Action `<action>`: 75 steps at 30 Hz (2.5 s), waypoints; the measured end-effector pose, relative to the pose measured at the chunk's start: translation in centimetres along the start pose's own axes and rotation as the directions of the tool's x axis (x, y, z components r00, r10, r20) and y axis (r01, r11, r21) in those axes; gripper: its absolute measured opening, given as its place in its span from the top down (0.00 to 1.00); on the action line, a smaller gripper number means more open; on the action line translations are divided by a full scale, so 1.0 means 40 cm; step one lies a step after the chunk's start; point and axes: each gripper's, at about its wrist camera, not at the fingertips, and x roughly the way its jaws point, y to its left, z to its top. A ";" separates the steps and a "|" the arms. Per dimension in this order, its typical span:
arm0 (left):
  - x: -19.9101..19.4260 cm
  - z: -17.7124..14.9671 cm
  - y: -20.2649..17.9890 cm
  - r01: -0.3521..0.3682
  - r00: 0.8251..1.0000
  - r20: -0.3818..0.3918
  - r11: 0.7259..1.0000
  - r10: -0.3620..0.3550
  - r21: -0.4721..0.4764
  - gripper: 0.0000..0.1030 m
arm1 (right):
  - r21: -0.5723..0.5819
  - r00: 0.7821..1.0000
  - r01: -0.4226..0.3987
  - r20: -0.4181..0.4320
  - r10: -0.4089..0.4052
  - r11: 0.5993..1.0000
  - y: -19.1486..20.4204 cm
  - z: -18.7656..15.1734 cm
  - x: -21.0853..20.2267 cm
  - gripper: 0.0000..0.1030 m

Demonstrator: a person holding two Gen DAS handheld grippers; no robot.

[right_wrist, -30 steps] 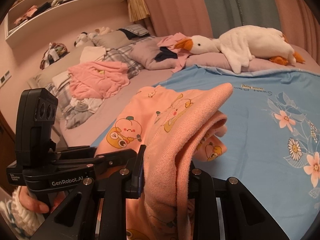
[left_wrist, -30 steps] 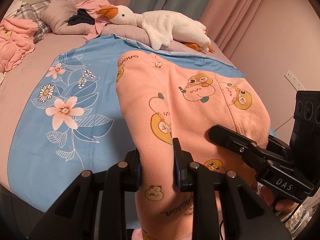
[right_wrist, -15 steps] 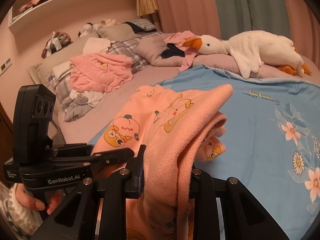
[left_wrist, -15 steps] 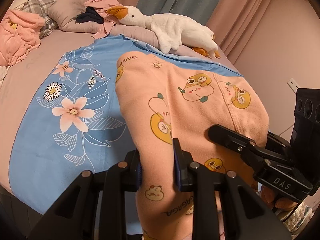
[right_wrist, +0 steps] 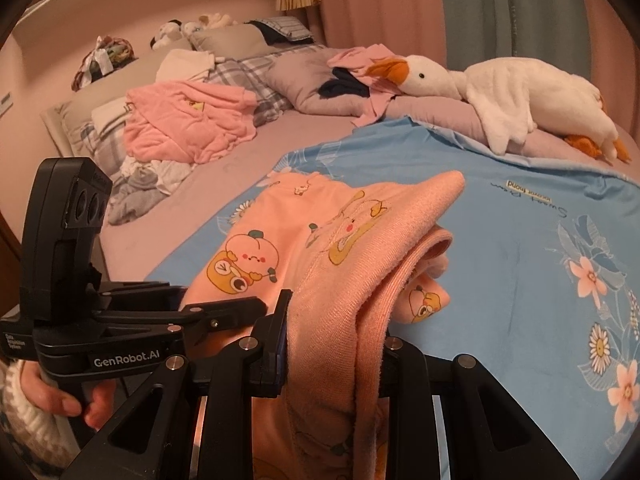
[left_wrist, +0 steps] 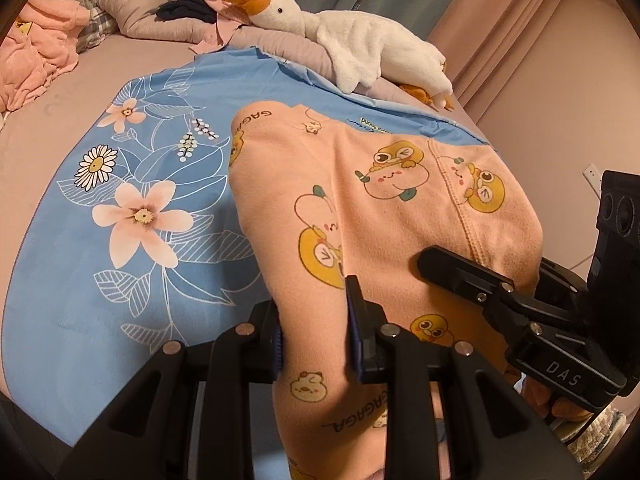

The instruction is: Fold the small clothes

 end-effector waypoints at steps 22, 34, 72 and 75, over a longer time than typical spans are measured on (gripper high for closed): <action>0.148 0.102 0.007 0.002 0.999 -0.036 0.999 -0.001 0.042 0.75 | 0.025 0.999 0.042 -0.002 -0.042 0.999 -0.089 0.042 0.080 0.73; 0.211 0.173 0.000 -0.015 0.999 -0.036 0.997 0.018 0.082 0.75 | 0.041 0.998 0.058 0.019 -0.059 0.997 -0.139 0.076 0.120 0.73; 0.198 0.124 -0.037 -0.045 0.992 -0.117 0.994 0.056 0.097 0.74 | 0.099 0.999 0.007 -0.051 -0.002 0.995 -0.161 0.054 0.107 0.73; 0.203 0.103 -0.036 -0.061 0.988 -0.132 0.993 0.074 0.101 0.74 | 0.097 0.997 0.001 -0.076 0.006 0.995 -0.149 0.035 0.111 0.73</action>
